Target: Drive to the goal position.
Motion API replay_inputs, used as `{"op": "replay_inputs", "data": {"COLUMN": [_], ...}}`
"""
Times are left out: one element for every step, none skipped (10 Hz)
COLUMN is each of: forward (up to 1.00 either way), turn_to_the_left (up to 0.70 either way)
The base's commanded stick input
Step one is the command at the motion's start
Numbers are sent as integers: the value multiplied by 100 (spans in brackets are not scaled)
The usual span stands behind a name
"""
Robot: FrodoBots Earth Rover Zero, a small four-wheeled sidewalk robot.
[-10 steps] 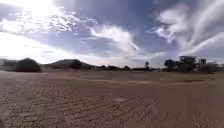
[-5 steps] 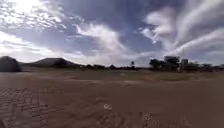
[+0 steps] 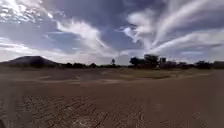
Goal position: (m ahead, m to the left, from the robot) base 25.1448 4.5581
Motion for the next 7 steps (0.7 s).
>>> {"op": "replay_inputs", "data": {"forward": [100,100,100,100,100,100,100], "turn_to_the_left": [0,0,0,0,0,0,0]}}
